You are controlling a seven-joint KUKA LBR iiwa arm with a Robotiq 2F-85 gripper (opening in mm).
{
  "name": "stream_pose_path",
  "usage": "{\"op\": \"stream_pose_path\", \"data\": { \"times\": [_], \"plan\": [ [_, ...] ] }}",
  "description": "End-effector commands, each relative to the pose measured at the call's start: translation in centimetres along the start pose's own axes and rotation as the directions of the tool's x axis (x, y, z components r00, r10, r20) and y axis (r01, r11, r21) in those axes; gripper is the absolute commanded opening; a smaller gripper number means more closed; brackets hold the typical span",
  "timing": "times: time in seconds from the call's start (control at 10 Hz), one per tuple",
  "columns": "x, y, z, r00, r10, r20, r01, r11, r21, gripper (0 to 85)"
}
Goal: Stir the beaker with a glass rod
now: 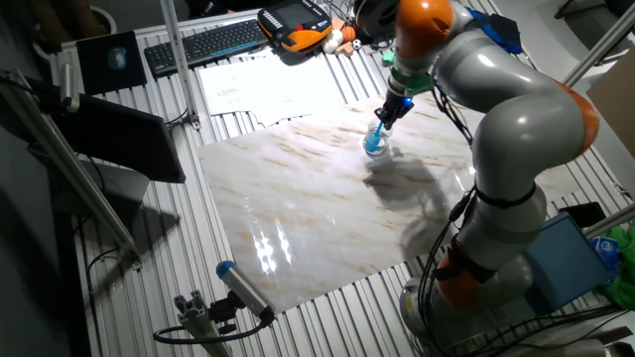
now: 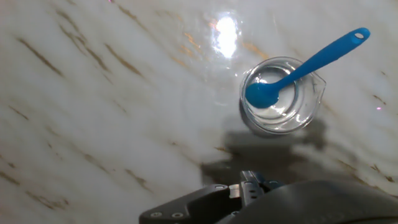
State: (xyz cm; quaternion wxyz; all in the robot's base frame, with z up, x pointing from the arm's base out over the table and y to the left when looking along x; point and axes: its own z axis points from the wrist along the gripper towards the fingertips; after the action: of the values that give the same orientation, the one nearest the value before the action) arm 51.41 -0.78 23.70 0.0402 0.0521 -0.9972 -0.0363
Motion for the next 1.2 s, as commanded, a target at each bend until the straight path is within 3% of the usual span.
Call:
{"op": "stream_pose_path", "data": {
  "times": [0.0, 0.1, 0.2, 0.4, 0.5, 0.7, 0.8, 0.9, 1.1],
  "plan": [
    [0.0, 0.0, 0.0, 1.000, 0.009, 0.008, -0.008, 1.000, -0.023, 0.0],
    [0.0, 0.0, 0.0, 0.999, 0.039, -0.010, -0.039, 0.999, -0.010, 0.0],
    [0.0, 0.0, 0.0, 0.999, 0.052, -0.001, -0.052, 0.998, 0.023, 0.0],
    [0.0, 0.0, 0.0, 0.995, 0.078, 0.062, -0.080, 0.996, 0.025, 0.0],
    [0.0, 0.0, 0.0, 0.994, 0.091, 0.059, -0.094, 0.995, 0.044, 0.0],
    [0.0, 0.0, 0.0, 0.991, 0.123, 0.045, -0.125, 0.992, 0.032, 0.0],
    [0.0, 0.0, 0.0, 0.989, 0.137, 0.051, -0.140, 0.989, 0.050, 17.0],
    [-0.5, -0.3, -0.2, 0.990, 0.140, 0.031, -0.142, 0.988, 0.053, 17.0],
    [-2.9, -2.3, -0.6, 0.989, 0.146, 0.017, -0.147, 0.988, 0.043, 17.0]
  ]
}}
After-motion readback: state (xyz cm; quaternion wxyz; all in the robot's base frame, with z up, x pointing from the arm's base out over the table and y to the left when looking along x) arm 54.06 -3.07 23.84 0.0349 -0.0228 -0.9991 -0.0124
